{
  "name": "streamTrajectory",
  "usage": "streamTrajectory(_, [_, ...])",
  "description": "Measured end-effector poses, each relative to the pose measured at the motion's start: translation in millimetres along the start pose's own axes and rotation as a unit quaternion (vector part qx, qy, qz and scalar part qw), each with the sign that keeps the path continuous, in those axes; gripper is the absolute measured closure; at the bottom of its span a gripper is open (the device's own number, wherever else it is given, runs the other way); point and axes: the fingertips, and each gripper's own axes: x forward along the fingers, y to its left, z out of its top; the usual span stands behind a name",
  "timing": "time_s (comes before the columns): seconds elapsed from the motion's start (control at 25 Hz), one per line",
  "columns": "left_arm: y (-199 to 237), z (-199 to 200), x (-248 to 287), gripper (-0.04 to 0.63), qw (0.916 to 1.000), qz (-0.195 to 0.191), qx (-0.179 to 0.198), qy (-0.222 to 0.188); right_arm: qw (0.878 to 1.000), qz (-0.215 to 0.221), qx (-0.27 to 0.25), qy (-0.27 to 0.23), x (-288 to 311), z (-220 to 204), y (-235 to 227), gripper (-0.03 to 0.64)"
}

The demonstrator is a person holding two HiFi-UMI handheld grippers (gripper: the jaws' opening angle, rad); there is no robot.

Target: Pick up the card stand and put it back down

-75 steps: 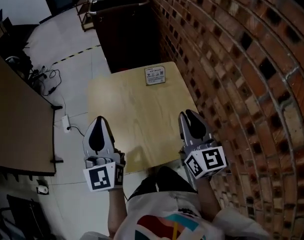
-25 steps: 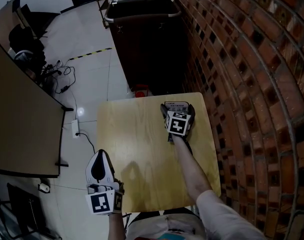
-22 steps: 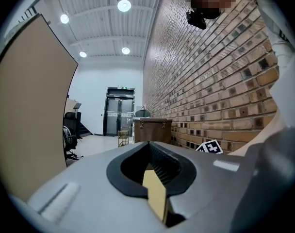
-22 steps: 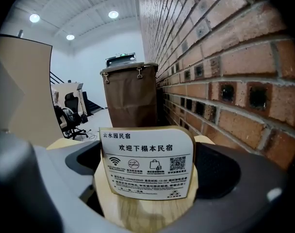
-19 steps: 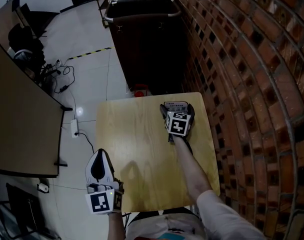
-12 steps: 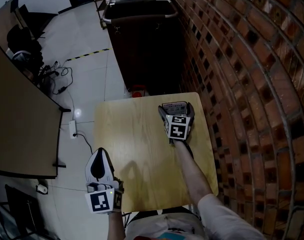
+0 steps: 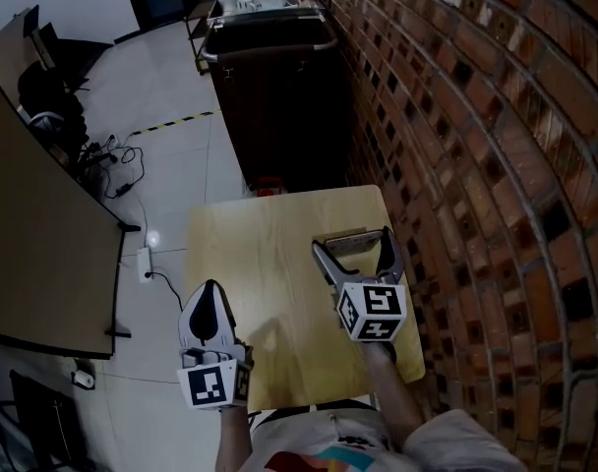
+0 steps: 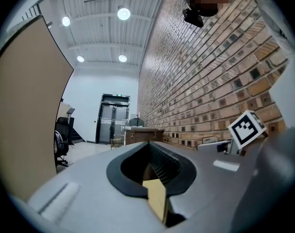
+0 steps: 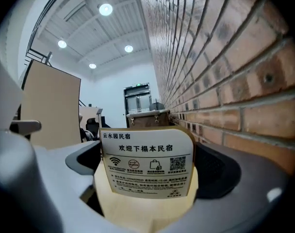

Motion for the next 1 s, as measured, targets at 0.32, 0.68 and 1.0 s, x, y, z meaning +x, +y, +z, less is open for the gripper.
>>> streamTrajectory(0.32, [-13, 20, -18, 0.601, 0.9995, -0.003, 0.013, -0.028, 0.999, 0.019, 0.001, -0.044, -89, 27, 15, 0.041])
streamTrajectory(0.68, [-19, 29, -26, 0.601, 0.9991, -0.001, 0.016, -0.039, 0.998, 0.028, 0.000, -0.053, -102, 34, 17, 0.041])
streamTrajectory(1.0, [-23, 33, -28, 0.601, 0.9988, 0.002, 0.008, -0.049, 0.998, 0.032, -0.004, -0.056, -106, 37, 19, 0.041])
